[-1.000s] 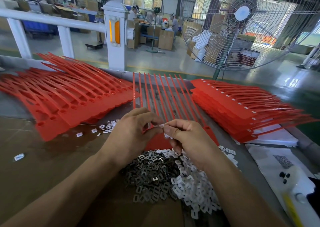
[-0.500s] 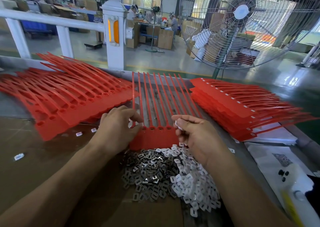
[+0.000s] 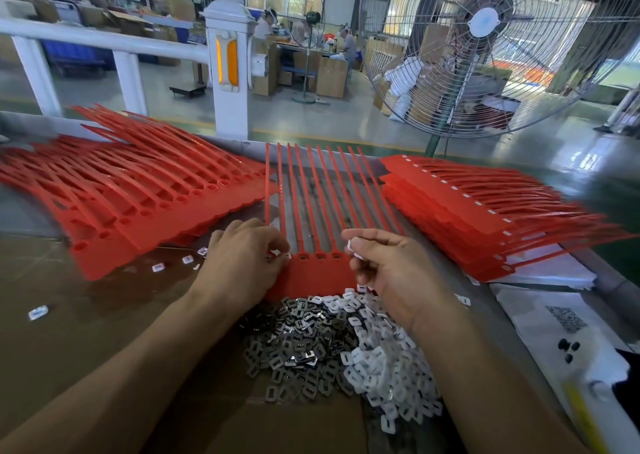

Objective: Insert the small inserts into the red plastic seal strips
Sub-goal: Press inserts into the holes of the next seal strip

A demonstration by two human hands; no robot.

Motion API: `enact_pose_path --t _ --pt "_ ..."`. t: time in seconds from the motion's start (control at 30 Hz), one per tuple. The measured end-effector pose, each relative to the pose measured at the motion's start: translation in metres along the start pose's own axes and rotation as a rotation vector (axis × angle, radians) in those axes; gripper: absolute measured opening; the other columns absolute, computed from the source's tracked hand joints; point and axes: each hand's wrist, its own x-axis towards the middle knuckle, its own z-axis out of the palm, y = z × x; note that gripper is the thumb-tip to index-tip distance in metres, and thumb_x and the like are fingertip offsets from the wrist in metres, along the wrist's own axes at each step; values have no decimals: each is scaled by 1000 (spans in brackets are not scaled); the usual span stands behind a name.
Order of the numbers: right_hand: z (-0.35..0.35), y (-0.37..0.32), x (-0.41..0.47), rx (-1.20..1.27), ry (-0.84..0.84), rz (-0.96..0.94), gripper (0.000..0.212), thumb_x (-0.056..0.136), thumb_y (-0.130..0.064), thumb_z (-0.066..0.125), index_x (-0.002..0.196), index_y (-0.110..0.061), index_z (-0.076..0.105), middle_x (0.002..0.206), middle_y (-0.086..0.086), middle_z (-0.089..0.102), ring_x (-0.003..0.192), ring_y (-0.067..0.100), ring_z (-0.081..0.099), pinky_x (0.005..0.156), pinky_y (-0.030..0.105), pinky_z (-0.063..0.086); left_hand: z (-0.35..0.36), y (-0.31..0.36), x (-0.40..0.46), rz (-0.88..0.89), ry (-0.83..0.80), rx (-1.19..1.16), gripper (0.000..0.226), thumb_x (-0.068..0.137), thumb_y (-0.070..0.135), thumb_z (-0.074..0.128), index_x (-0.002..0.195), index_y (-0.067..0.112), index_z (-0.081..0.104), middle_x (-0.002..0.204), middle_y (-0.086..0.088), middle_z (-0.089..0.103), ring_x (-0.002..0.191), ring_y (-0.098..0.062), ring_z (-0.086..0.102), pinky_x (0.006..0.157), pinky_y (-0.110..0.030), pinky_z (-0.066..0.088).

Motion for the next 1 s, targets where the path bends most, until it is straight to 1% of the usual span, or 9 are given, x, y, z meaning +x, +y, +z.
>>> enact_pose_path --t 0.17,0.3,0.43,0.5,0.63,0.73,0.8,0.93,1.0 --pt "0 0 1 17 -8 -11 19 94 -2 70 95 -15 83 81 9 73 64 13 62 51 23 47 1 0 1 6 -3 10 11 89 37 74 100 35 74 101 15 59 105 -12 49 97 -37 35" --pt "-1 0 0 -3 -15 -12 18 94 -3 71 96 -16 83 81 9 72 65 14 62 52 23 47 -2 1 0 48 10 -7 14 87 30 76 101 29 75 98 12 61 99 -13 56 90 -36 46" --pt "-1 1 1 -7 -20 -12 17 92 -5 72 97 -17 83 83 9 73 66 14 63 53 22 48 -6 1 -2 87 -17 38 11 86 28 75 95 33 77 95 14 64 95 -11 61 85 -33 50" --pt "-1 1 1 -15 -24 -13 17 93 -6 72 97 -18 83 83 10 73 67 15 63 53 23 48 -7 0 -2 106 -38 71 13 88 28 73 98 35 77 97 15 66 99 -12 62 87 -33 51" --pt "0 1 -1 -49 -27 -11 17 94 -8 71 98 -20 83 83 10 73 67 17 60 56 27 47 -9 -2 -1 119 -119 97 17 92 30 68 105 36 77 109 15 67 111 -11 57 97 -36 49" --pt "2 -1 -2 -31 -18 -13 19 94 -5 71 96 -19 84 81 9 73 64 15 60 54 25 48 -12 0 -1 137 -165 113 16 92 29 67 104 33 77 109 13 65 112 -14 56 96 -38 48" --pt "3 -1 -3 -41 -7 -5 18 94 -6 72 95 -20 84 77 8 72 60 14 59 52 24 47 -13 2 -1 149 -179 150 18 94 30 64 107 33 76 113 12 63 113 -16 53 97 -40 47" --pt "5 -2 -5 -61 -13 3 18 93 -7 73 97 -21 83 80 10 71 70 22 58 60 30 46 -14 5 -1 143 -184 175 19 95 33 62 110 34 73 116 12 59 115 -16 47 100 -40 43" --pt "5 -3 -5 -63 -15 2 19 94 -6 72 96 -21 84 79 9 71 71 23 58 60 30 47 -13 6 -2 152 -166 181 17 95 34 62 108 33 72 115 13 59 114 -15 47 100 -38 42"
